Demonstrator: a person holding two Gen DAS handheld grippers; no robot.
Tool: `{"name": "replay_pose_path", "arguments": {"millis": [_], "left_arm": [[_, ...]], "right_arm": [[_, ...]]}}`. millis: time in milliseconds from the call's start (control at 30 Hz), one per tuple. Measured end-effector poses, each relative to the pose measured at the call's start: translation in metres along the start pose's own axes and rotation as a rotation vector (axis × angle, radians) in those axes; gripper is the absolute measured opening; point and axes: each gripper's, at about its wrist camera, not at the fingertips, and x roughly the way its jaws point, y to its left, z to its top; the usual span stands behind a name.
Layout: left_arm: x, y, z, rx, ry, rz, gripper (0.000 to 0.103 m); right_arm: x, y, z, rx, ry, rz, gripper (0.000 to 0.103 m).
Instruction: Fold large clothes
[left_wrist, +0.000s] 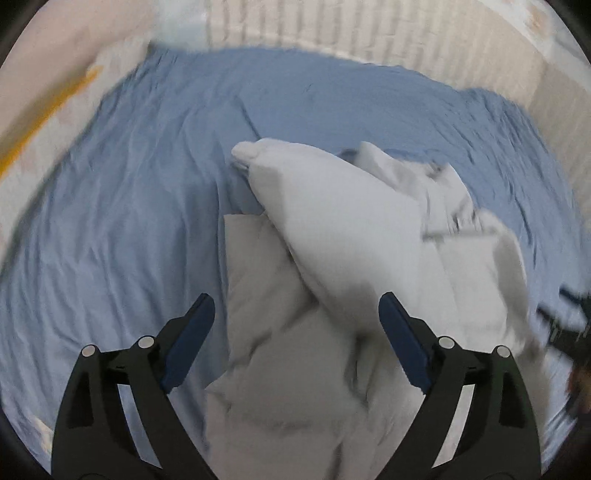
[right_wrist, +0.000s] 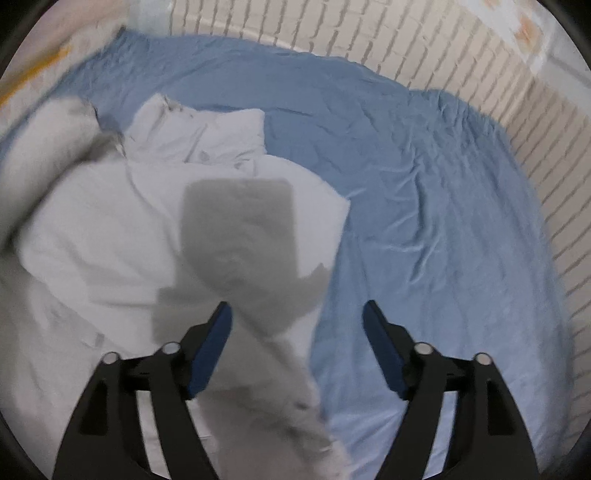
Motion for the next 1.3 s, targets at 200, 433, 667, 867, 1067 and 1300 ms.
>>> {"name": "replay_pose_path", "arguments": {"millis": [200,433,667,867,1067,1300], "left_arm": [[0.049,-0.008,0.033,-0.113,0.059,-0.115,0.057],[0.057,-0.095,0.025,0.098,0.051,-0.208,0.008],[0.024,-0.184,-0.017,0.273,0.052,-0.345,0.007],[0.049,-0.184,-0.036,0.318,0.127,-0.248,0.011],[-0.002,-0.152,-0.050,0.422,0.051,-0.156,0.056],[-0.045,-0.062,-0.055,0.374,-0.083,0.026,0.100]], "right_arm": [[0.017,0.000,0.018,-0.137,0.010,-0.118,0.078],[0.030,-0.028,0.013,-0.088,0.039,-0.131,0.078],[0.021,-0.062,0.001,0.034,0.026,-0.094,0.078],[0.021,-0.064,-0.015,0.067,0.060,-0.064,0.078],[-0.001,-0.056,-0.015,0.057,0.042,-0.046,0.078],[-0.013,-0.033,-0.007,0.058,0.032,0.011,0.081]]}}
